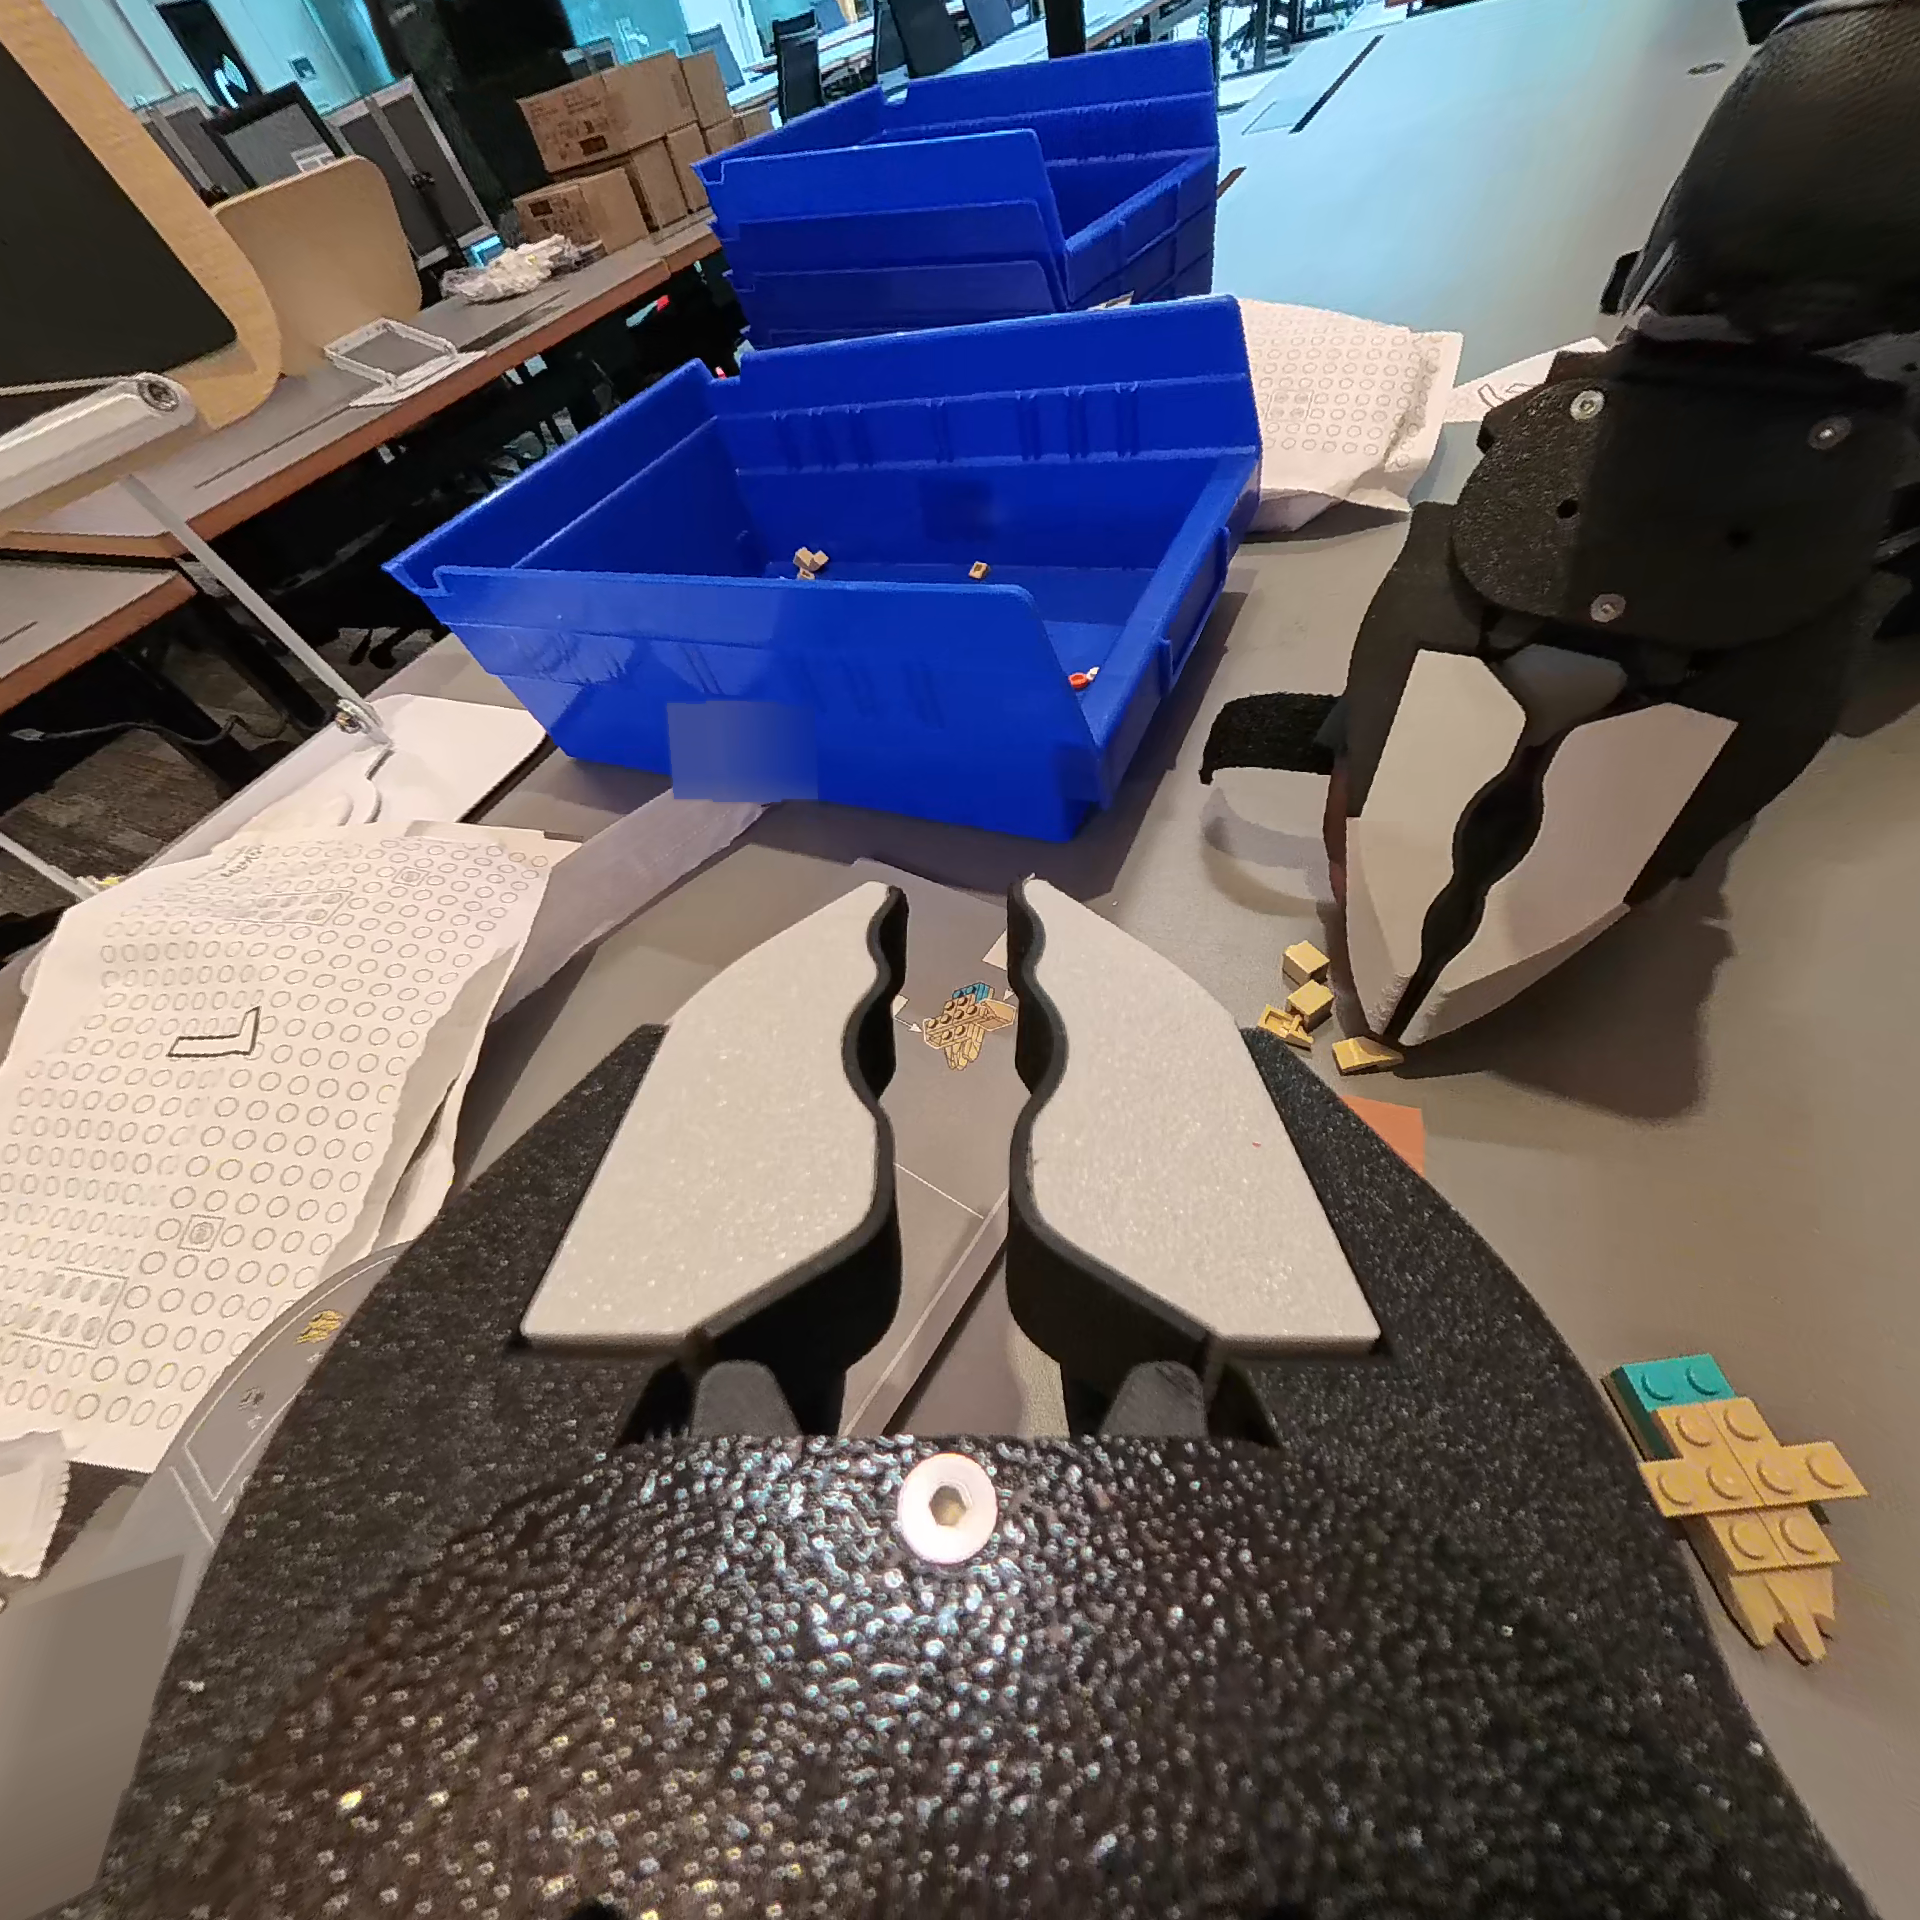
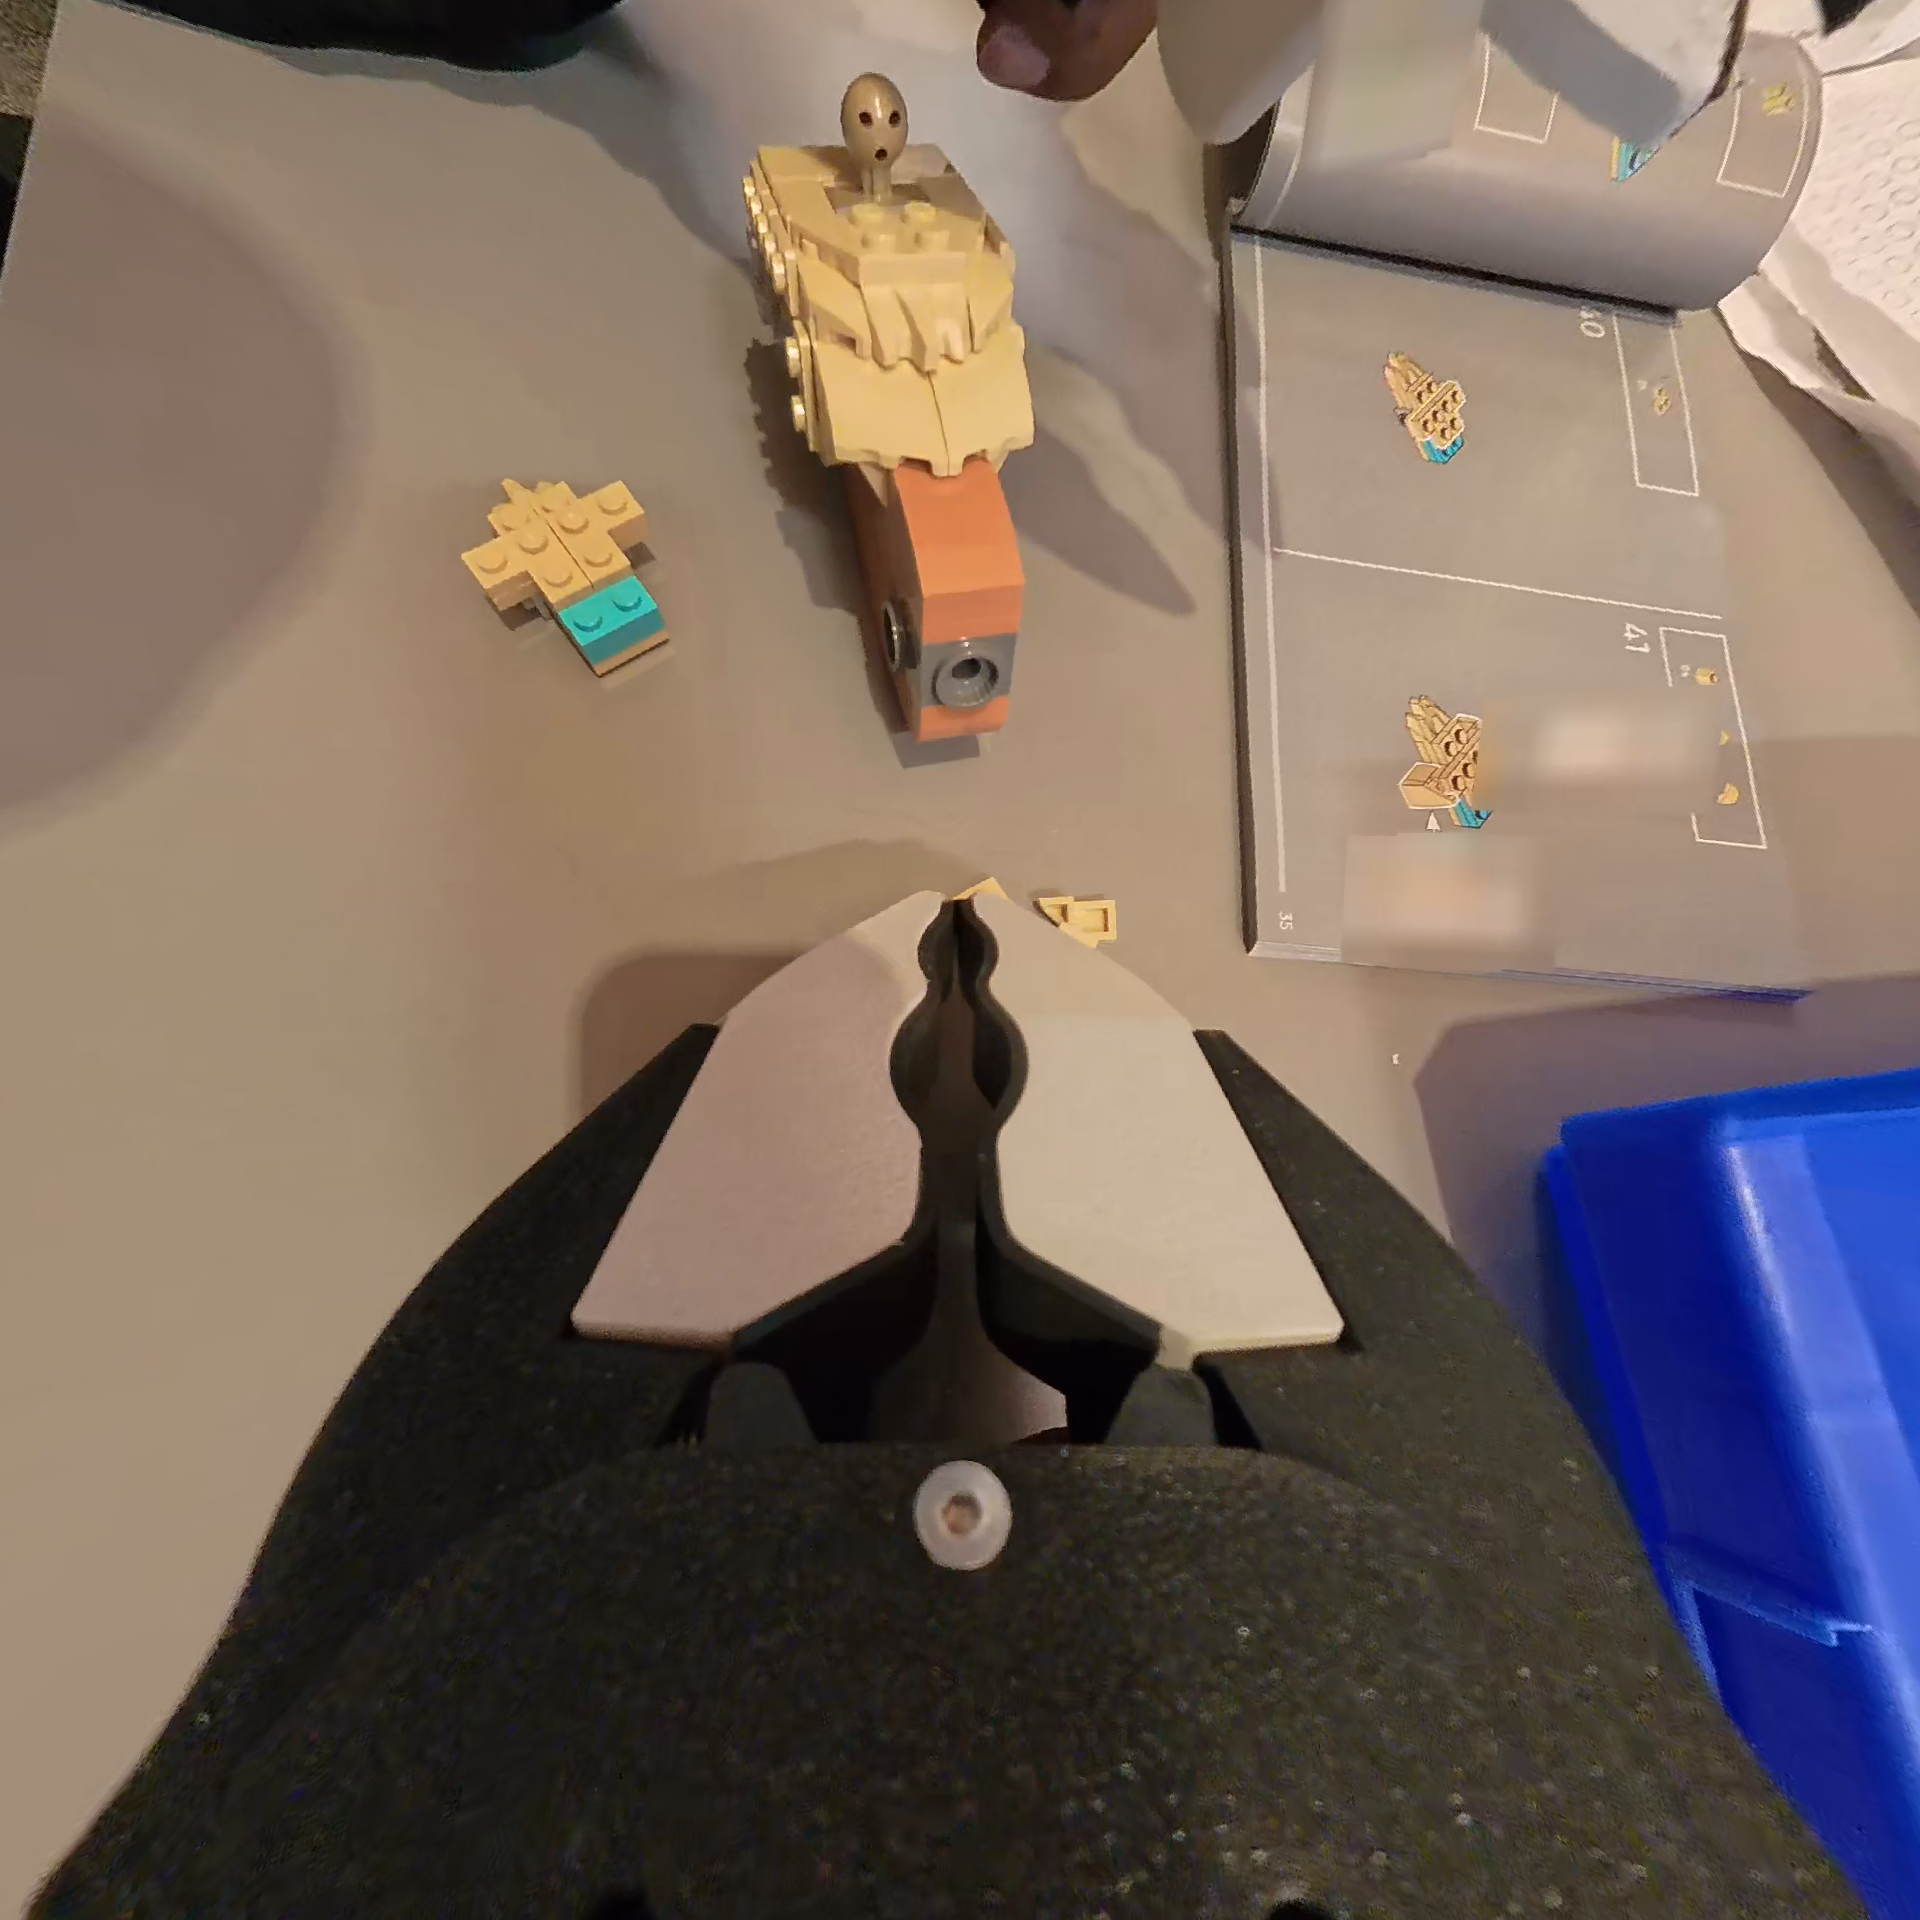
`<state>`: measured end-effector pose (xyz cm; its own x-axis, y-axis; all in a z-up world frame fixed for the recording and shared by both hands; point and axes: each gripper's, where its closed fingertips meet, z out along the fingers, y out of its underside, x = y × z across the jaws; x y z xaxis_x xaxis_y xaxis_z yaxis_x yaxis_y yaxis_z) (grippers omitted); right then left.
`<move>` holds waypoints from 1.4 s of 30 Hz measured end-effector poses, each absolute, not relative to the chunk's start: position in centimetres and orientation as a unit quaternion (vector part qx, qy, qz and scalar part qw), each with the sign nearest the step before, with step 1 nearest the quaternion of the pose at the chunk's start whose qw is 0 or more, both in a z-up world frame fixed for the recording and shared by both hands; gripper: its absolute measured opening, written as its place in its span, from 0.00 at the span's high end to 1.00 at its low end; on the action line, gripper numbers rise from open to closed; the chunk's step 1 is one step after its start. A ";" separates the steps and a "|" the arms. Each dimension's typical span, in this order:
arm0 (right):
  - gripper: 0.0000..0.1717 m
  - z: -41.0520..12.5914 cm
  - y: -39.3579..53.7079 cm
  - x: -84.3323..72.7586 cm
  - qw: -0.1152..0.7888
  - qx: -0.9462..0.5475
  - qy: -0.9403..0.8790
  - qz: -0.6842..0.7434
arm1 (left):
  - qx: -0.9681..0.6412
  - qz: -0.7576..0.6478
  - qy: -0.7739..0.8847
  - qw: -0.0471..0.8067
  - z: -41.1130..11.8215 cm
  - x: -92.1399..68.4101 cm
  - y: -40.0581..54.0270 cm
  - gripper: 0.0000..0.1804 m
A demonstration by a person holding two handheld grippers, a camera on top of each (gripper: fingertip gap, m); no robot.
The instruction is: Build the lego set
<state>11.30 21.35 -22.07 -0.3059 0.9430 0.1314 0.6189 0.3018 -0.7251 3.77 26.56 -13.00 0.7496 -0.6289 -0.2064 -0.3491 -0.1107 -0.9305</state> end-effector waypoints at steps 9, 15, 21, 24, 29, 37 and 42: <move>0.93 -22.3 21.1 11.4 0.278 -0.508 -0.765 0.281 | -0.735 -0.120 0.333 0.579 -12.9 3.8 26.5 0.90; 0.91 -22.3 21.3 11.4 0.280 -0.513 -0.762 0.280 | -0.735 -0.120 0.333 0.578 -12.9 3.8 26.5 0.90; 0.90 -22.3 21.3 11.4 0.280 -0.514 -0.762 0.278 | -0.736 -0.120 0.332 0.578 -13.0 3.8 26.5 0.90; 0.90 -22.3 21.3 11.4 0.280 -0.513 -0.762 0.279 | -0.736 -0.119 0.333 0.578 -13.0 3.8 26.5 0.90; 0.90 -22.3 21.3 11.4 0.280 -0.514 -0.761 0.281 | -0.735 -0.119 0.332 0.579 -12.9 3.8 26.5 0.90; 0.88 -22.3 21.4 11.2 0.279 -0.518 -0.758 0.280 | -0.735 -0.120 0.334 0.577 -13.0 4.0 26.5 0.90; 0.88 -22.6 21.4 11.0 0.270 -0.522 -0.762 0.272 | -0.736 -0.121 0.336 0.575 -13.2 4.2 26.5 0.90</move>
